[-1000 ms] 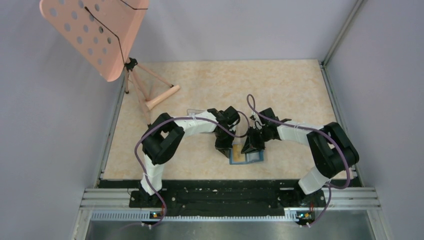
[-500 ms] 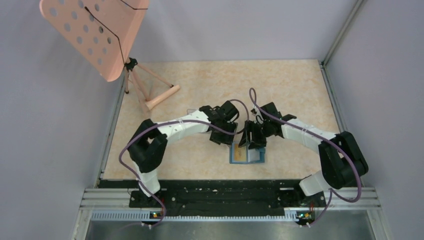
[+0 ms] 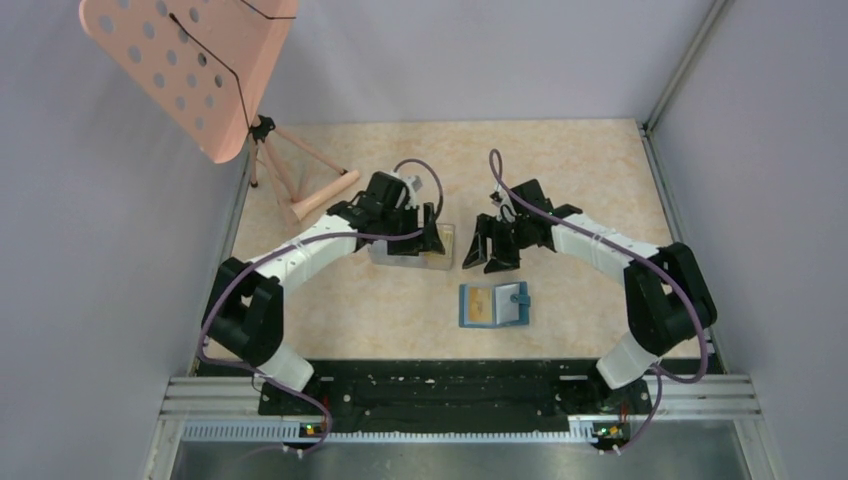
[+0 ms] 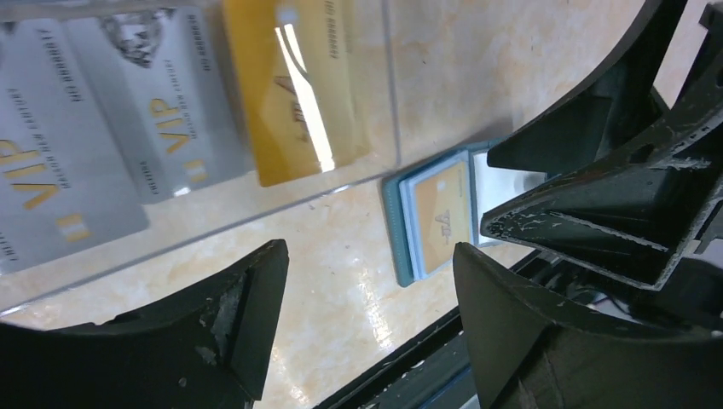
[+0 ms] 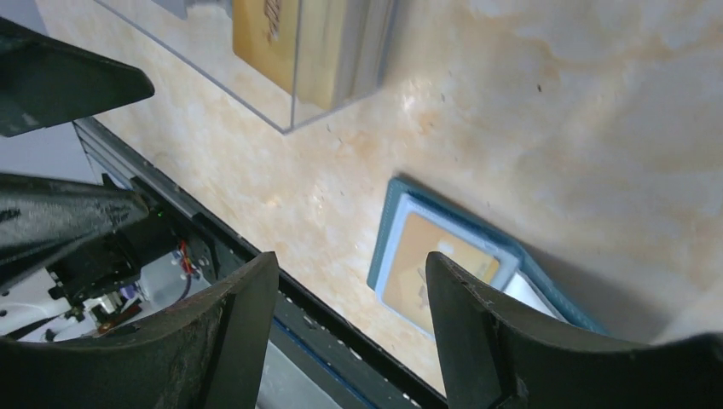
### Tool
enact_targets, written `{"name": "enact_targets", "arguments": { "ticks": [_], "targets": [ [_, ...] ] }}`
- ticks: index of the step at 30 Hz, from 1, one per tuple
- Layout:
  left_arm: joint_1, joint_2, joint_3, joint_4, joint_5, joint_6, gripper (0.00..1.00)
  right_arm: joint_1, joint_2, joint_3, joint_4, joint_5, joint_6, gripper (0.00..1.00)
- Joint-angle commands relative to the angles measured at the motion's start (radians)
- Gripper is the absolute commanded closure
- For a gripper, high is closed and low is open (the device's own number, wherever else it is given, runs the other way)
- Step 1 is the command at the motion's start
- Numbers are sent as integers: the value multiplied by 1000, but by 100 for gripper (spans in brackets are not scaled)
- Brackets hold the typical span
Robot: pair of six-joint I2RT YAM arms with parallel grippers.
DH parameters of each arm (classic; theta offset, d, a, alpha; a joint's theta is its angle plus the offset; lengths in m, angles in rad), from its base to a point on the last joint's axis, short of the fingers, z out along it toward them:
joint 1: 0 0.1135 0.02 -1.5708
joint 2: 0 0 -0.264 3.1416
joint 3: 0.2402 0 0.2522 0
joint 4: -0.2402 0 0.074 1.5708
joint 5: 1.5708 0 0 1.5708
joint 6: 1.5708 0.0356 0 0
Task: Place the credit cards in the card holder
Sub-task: Insert the credit card into the card holder, then pick up the credit card from the storage box.
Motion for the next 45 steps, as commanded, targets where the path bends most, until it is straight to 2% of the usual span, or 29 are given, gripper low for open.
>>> {"name": "enact_targets", "arguments": {
  "ticks": [1, 7, 16, 22, 28, 31, 41, 45],
  "targets": [
    [128, -46, -60, 186, 253, -67, 25, 11, 86, 122, 39, -53, 5, 36],
    [232, 50, -21, 195, 386, -71, 39, 10, 219, 254, 37, -88, -2, 36],
    [248, 266, 167, -4, 322, 24, 50, 2, 407, 462, -82, -59, -49, 40],
    [246, 328, 219, -79, 237, 61, 52, 1, 471, 534, -148, -34, -95, 42],
    [233, 397, 261, -95, 246, 65, 53, 0, 516, 571, -185, -40, -123, 48],
    [217, 422, 279, -98, 249, 62, 56, 1, 524, 586, -205, -31, -138, 54],
    [196, 430, 308, -114, 267, 65, 86, 2, 541, 587, -233, -18, -160, 80],
    [192, 415, 306, -107, 283, 63, 93, 2, 549, 582, -235, -21, -162, 92]
  ]
}}
